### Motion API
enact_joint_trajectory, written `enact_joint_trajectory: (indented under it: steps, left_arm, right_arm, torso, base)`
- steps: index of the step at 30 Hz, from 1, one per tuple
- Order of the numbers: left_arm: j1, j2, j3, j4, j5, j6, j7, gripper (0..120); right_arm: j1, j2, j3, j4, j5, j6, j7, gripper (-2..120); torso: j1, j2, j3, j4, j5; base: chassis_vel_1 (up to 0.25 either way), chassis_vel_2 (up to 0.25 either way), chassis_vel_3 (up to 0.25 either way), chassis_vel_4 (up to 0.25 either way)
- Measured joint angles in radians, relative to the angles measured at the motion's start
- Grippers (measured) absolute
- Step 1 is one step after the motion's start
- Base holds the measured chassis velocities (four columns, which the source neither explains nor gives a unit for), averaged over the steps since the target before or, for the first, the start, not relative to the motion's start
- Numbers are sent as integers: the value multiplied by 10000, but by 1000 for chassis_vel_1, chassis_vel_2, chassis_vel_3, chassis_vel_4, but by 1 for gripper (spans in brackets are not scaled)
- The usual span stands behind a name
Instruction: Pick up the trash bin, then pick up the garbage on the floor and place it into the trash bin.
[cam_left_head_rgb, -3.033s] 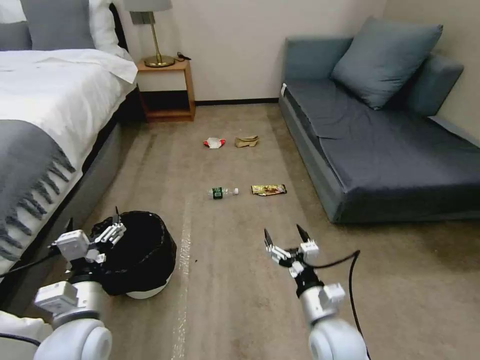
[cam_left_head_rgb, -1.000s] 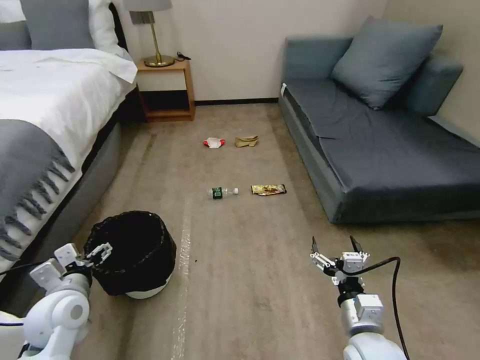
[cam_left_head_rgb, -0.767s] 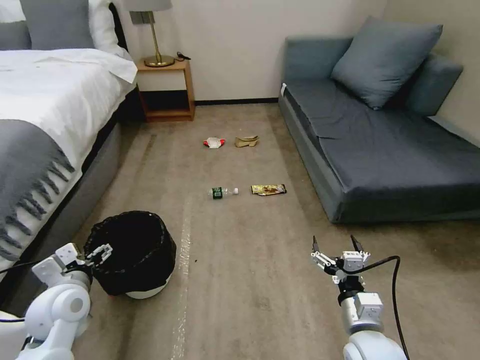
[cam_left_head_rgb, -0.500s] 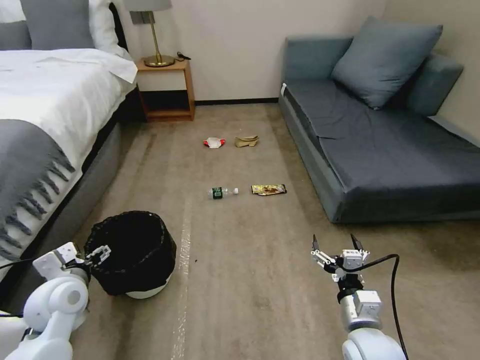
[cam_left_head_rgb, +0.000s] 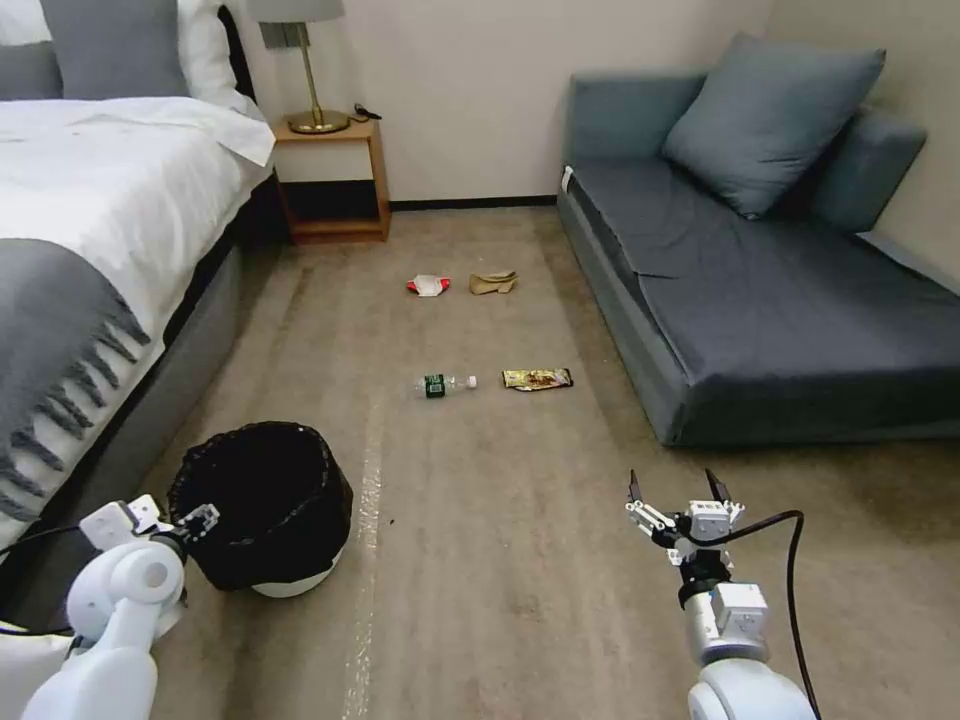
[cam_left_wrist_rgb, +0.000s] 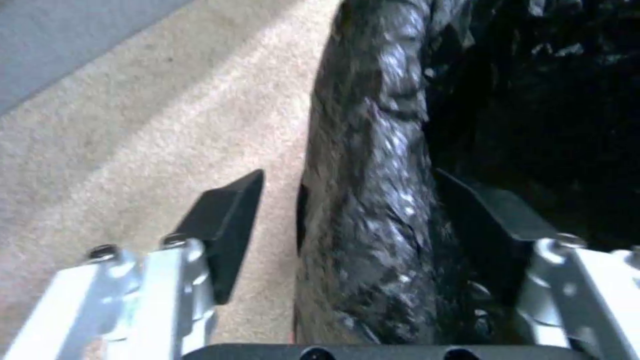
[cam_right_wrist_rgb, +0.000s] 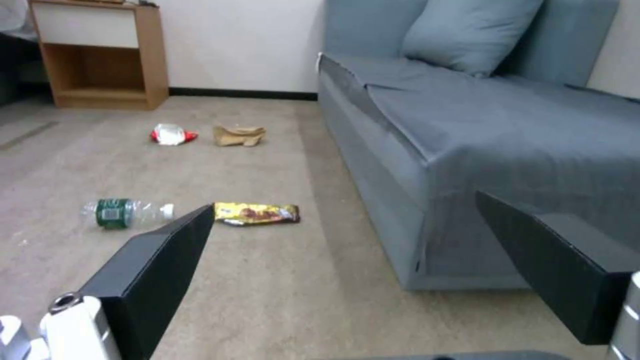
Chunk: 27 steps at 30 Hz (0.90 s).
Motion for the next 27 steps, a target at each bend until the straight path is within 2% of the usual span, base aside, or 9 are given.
enact_joint_trajectory:
  steps: [2,4,6,7,14,17,21,26,27]
  left_arm:
    - [3,-89,26,42,8,-59,124,53]
    - [8,-108,29,43,14,-76,156,50]
    - [18,-127,31,49,18,-122,216,39]
    - [18,-127,31,49,18,-122,216,39]
    - [77,-175,-24,232,23,-719,252,9]
    - [177,-206,-55,138,16,-907,295,4]
    - [263,-231,-81,18,78,-1122,399,4]
    - [401,-281,-190,-300,495,-1530,545,4]
    - [470,-297,-197,-391,799,-1685,605,4]
  right_arm:
    - [-124,83,-83,64,-110,1,0,100]
    - [-127,99,-84,80,-120,1,0,100]
    - [-145,103,-85,98,-127,0,0,100]
    - [-145,103,-85,98,-127,0,0,100]
    - [-250,122,-143,120,-158,-3,0,100]
    - [-236,138,-164,128,-159,-15,0,100]
    - [-229,143,-177,128,-163,-23,3,100]
    - [-200,171,-230,82,-222,-50,6,100]
    - [-184,208,-260,72,-236,-63,7,100]
  torso:
    - [0,0,-1,-1,3]
    - [0,0,-1,0,3]
    - [0,0,-1,1,4]
    - [0,0,-1,1,4]
    - [0,1,-1,0,5]
    - [0,0,0,-1,-7]
    - [0,0,0,-3,-12]
    - [0,0,0,-2,-2]
    - [0,0,0,-1,-2]
  base:
    - [0,0,0,0]
    - [0,0,0,0]
    - [0,0,0,0]
    - [0,0,0,0]
    - [0,0,0,0]
    - [0,0,0,0]
    - [0,0,0,0]
    - [0,0,0,0]
    - [0,0,0,0]
